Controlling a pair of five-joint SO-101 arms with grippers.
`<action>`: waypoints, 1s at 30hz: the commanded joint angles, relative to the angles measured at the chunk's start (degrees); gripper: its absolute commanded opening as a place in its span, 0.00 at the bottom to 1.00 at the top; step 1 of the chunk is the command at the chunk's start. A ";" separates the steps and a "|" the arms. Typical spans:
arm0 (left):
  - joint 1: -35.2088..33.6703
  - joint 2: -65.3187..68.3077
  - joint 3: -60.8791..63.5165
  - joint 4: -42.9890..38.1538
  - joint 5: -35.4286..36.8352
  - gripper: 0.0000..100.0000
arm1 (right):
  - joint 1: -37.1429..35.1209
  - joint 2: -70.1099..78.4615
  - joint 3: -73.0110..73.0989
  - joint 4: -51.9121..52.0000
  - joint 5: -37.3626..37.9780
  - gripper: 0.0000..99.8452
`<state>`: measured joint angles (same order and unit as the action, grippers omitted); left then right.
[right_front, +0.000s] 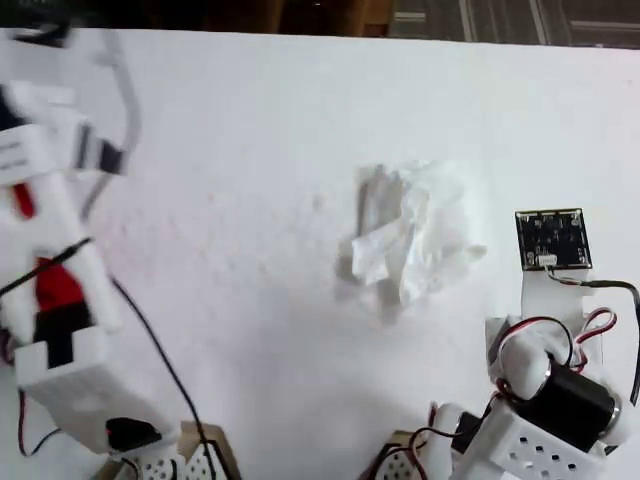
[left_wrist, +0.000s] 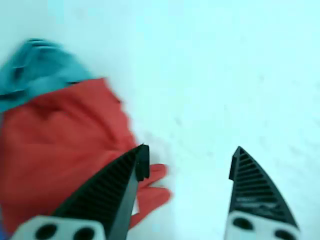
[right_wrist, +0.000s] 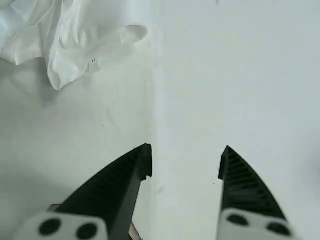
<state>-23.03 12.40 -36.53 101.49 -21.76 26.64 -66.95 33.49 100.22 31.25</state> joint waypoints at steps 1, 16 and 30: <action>13.98 -2.64 9.01 -2.46 3.43 0.27 | 0.13 0.40 0.09 -0.75 0.70 0.23; 48.97 -2.55 35.21 -37.89 16.44 0.27 | 22.73 0.04 7.91 -10.33 15.12 0.23; 52.66 24.18 11.65 -34.11 16.44 0.22 | 29.32 -0.04 7.56 -10.33 18.20 0.23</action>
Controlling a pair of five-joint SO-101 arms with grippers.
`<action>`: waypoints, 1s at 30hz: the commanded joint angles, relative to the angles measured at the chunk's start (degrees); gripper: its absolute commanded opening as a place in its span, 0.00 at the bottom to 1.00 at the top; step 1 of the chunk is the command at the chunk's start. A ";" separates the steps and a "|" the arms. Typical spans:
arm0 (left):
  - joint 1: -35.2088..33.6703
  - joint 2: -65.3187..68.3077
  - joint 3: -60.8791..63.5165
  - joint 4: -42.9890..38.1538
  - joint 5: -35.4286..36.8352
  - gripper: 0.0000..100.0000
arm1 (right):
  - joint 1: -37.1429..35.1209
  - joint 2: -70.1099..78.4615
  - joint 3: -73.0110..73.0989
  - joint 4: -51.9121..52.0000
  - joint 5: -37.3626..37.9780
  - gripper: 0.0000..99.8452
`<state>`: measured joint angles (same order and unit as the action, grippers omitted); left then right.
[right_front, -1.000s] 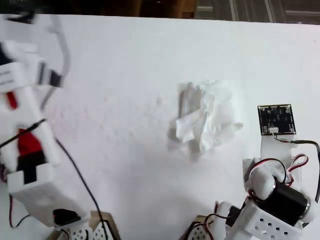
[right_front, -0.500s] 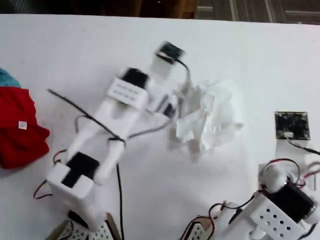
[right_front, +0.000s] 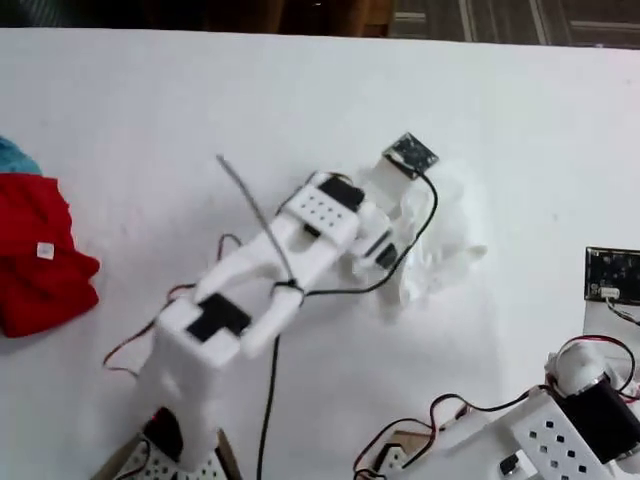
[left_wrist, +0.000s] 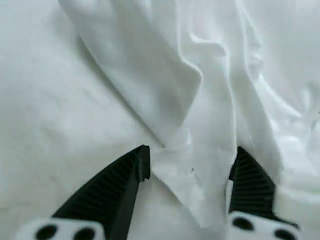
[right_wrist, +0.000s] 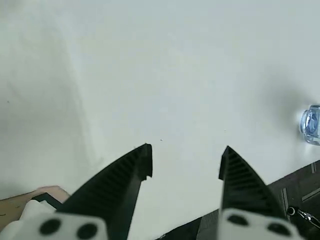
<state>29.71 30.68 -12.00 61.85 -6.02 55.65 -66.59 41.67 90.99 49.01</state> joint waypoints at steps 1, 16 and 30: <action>-0.09 8.88 -17.98 8.53 0.70 0.17 | 0.31 -0.40 -0.62 -1.10 0.44 0.23; -7.56 34.64 -83.65 40.79 0.88 0.02 | -1.89 -0.40 -0.26 -1.98 -0.09 0.23; -22.33 9.85 -44.88 40.70 -8.44 0.02 | -36.09 2.86 -0.79 -3.56 -19.43 0.23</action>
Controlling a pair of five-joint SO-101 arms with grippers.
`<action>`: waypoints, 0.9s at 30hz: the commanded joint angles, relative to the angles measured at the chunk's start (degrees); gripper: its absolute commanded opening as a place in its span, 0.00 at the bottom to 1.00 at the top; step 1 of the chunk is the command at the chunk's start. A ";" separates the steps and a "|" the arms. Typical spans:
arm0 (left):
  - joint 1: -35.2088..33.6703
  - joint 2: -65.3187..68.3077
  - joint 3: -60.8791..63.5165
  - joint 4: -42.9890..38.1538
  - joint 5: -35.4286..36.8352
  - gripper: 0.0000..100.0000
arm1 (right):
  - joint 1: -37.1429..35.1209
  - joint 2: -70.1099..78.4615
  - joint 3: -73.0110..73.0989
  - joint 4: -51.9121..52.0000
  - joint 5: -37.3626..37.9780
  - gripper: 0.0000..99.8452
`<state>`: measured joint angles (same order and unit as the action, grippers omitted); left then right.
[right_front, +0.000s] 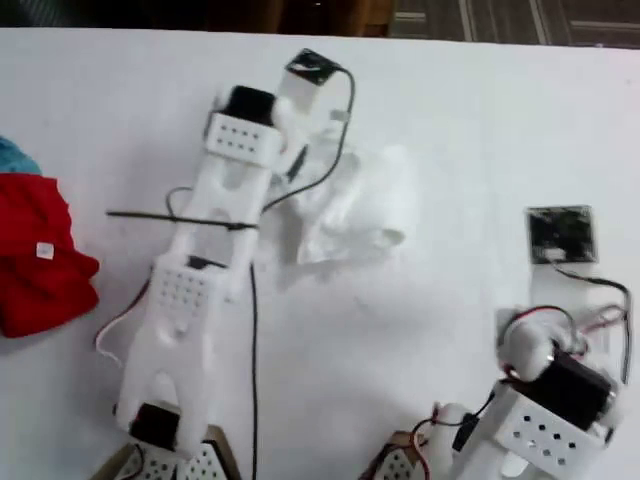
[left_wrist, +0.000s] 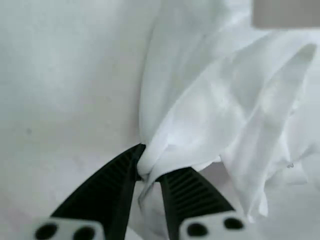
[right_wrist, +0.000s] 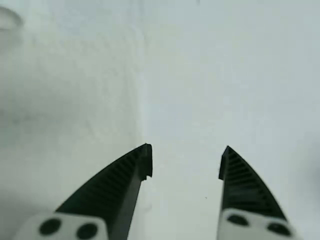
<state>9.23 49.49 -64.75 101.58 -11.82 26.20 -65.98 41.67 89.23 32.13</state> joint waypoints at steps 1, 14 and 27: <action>-2.29 -10.99 11.30 0.97 -3.34 0.02 | -8.22 3.91 -0.79 -2.68 -3.34 0.23; -11.60 -17.85 33.36 -0.35 -4.13 0.02 | -41.36 36.88 -18.90 -5.67 -11.43 0.23; -13.54 -18.11 35.21 -0.97 -3.78 0.02 | -46.02 62.73 -27.69 -20.44 -12.84 0.23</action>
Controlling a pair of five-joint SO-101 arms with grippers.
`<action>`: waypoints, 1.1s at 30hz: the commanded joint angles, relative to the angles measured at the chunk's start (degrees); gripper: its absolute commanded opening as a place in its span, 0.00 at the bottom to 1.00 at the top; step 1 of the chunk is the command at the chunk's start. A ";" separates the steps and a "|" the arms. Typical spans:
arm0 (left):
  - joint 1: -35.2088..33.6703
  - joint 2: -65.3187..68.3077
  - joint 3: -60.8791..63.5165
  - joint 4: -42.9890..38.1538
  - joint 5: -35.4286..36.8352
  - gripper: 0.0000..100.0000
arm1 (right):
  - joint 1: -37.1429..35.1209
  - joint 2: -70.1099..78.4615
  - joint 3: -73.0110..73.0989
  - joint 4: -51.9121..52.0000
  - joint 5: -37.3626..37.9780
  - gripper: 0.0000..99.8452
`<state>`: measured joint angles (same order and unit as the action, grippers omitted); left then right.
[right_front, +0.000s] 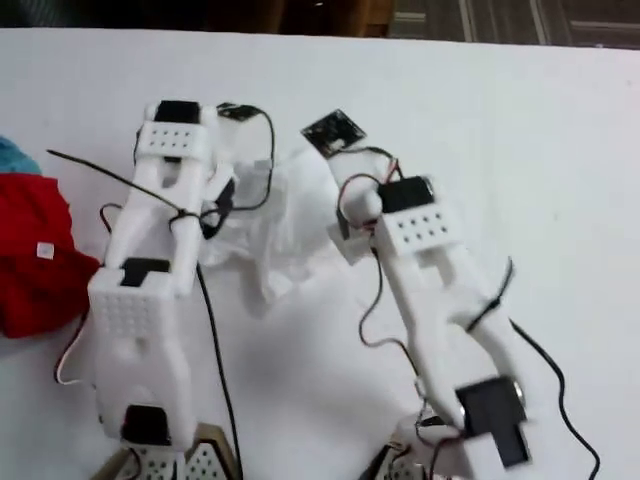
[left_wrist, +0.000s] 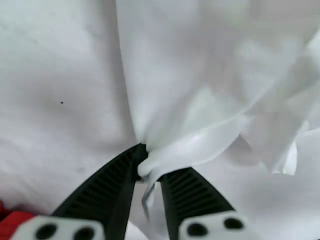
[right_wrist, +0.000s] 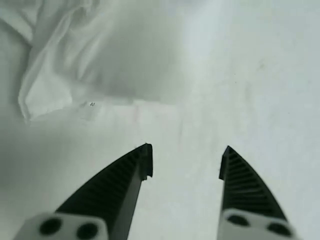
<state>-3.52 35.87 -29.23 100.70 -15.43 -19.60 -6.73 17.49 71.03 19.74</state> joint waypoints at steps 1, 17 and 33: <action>-0.79 -4.48 -0.31 -0.09 -0.18 0.02 | -0.22 5.32 -4.31 -2.68 -0.44 0.23; -0.79 -4.75 -0.31 -0.09 -0.09 0.02 | 0.04 31.25 -25.41 -4.44 -0.44 0.02; -7.30 -14.77 -9.80 1.58 4.48 0.02 | 10.24 29.58 -53.63 17.27 0.00 0.02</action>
<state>-8.62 26.99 -36.70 101.41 -11.21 -13.36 25.71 -30.15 84.92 19.56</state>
